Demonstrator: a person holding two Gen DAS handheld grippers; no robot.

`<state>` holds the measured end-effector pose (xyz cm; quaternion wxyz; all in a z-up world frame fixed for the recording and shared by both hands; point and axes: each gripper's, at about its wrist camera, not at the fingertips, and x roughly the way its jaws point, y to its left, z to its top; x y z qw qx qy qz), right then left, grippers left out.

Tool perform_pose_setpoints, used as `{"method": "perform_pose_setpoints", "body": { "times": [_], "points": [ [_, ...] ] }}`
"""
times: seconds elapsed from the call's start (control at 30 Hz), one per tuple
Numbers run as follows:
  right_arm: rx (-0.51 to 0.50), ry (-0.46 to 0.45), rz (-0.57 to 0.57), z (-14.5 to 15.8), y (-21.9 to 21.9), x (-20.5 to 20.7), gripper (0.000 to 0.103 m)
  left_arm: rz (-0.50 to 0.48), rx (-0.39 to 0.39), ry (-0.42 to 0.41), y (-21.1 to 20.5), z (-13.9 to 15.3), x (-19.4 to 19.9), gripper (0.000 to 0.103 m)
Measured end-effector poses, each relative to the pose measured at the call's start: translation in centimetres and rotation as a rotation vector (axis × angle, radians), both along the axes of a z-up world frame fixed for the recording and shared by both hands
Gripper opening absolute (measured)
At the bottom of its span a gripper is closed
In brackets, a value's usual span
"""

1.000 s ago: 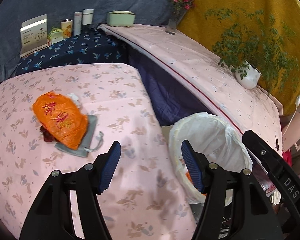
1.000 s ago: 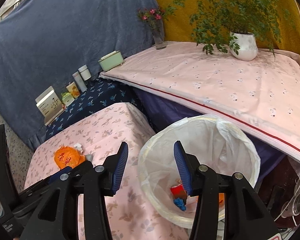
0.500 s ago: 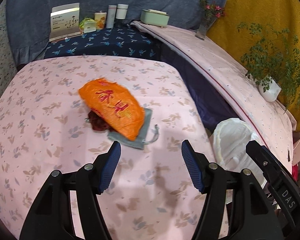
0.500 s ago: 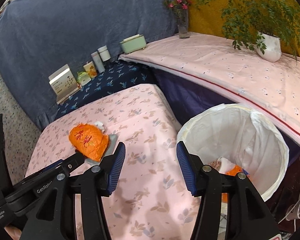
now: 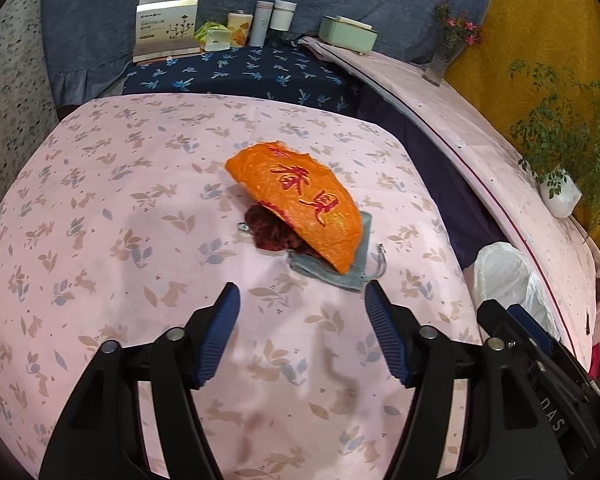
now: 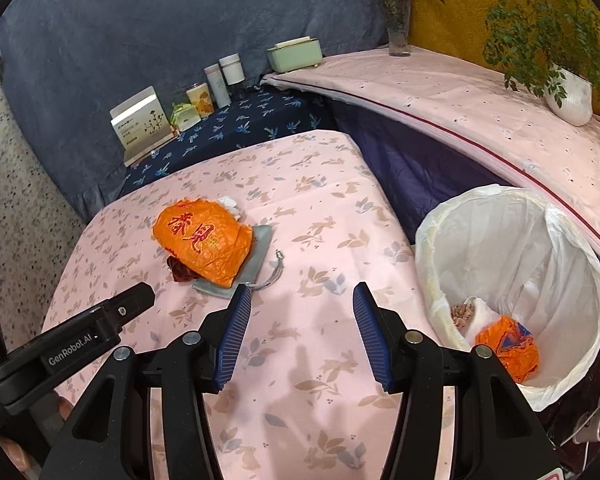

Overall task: Collect trash
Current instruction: 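Move both tools back over the remaining orange bag on the grey pouch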

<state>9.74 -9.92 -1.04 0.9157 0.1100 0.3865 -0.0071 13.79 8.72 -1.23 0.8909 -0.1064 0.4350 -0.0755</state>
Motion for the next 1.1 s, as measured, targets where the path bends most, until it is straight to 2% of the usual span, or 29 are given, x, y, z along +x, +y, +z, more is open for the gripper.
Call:
{"method": "perform_pose_setpoints", "body": {
  "times": [0.33, 0.5, 0.77, 0.9, 1.1],
  "points": [
    [-0.018, 0.033, 0.020, -1.6, 2.3, 1.4, 0.052, 0.014, -0.013, 0.007, 2.0, -1.0, 1.3, 0.069],
    [-0.021, 0.050, 0.018, -2.3, 3.1, 2.2, 0.052, 0.024, -0.019, 0.004, 2.9, -1.4, 2.0, 0.078],
    [-0.008, 0.051, 0.009, -2.8, 3.5, 3.6, 0.052, 0.036, -0.043, 0.018, 3.5, -2.0, 4.5, 0.080],
    [-0.006, 0.056, 0.004, -3.1, 3.4, 4.4, 0.052, 0.034, -0.060, -0.003, 3.1, -1.5, 5.7, 0.091],
    [0.005, 0.067, 0.012, -3.7, 3.7, 5.4, 0.052, 0.007, -0.054, 0.010, 2.1, -1.8, 8.9, 0.091]
  ]
}}
